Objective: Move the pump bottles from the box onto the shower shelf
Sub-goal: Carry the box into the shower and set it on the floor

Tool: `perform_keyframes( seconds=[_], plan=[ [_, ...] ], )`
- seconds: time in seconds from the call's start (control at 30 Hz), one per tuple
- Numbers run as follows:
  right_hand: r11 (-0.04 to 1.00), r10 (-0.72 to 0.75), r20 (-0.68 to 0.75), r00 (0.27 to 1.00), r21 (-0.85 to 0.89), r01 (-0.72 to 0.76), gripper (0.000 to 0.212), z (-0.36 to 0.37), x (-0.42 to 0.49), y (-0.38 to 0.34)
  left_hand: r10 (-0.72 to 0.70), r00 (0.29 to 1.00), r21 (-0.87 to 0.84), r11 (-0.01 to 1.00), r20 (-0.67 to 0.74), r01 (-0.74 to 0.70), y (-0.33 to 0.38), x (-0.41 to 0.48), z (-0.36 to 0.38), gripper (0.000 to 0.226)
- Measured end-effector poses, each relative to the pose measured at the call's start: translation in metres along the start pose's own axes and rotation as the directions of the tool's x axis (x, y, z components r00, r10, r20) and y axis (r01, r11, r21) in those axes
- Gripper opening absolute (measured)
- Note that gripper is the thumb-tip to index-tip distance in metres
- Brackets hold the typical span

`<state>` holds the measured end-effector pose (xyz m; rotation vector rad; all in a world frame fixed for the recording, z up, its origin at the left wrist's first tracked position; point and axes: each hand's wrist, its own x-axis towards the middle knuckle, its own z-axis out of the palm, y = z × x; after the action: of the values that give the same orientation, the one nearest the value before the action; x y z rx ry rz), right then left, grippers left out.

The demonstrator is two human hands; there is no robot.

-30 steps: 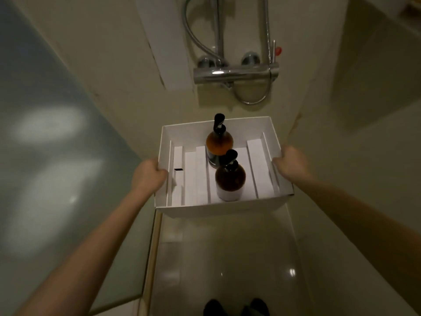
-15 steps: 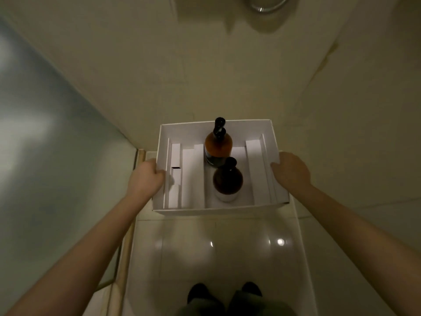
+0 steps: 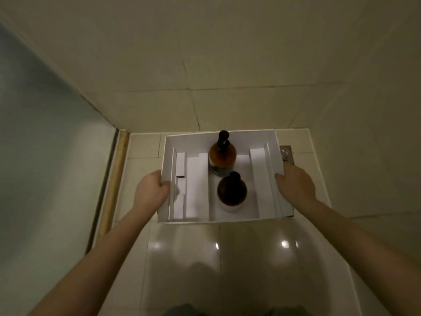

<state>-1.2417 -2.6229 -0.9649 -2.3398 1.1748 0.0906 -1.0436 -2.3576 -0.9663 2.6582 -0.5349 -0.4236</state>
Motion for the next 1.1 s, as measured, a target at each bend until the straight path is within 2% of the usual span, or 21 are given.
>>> perform_keyframes(
  seconds=[0.23,0.5,0.83,1.1],
  plan=[
    [1.000,0.015,0.040,0.999,-0.016,-0.015,0.024,0.093,0.016,0.044,-0.039,0.999,-0.010,0.999,0.039,0.039,-0.049,0.012,0.092,0.008],
    [0.996,0.084,0.087,0.993,-0.039,-0.081,0.023,0.162,0.019,0.076,-0.076,0.991,-0.015,0.997,0.107,0.078,-0.090,0.017,0.163,0.011],
    [0.986,0.111,0.064,0.992,-0.128,-0.103,0.025,0.210,0.012,0.094,-0.085,0.990,-0.035,0.995,0.113,0.090,-0.122,0.010,0.209,0.009],
    [0.993,0.091,-0.013,0.996,-0.069,-0.092,0.022,0.223,0.011,0.101,-0.056,0.998,-0.035,0.998,0.032,0.057,-0.129,0.006,0.219,0.006]
  ],
)
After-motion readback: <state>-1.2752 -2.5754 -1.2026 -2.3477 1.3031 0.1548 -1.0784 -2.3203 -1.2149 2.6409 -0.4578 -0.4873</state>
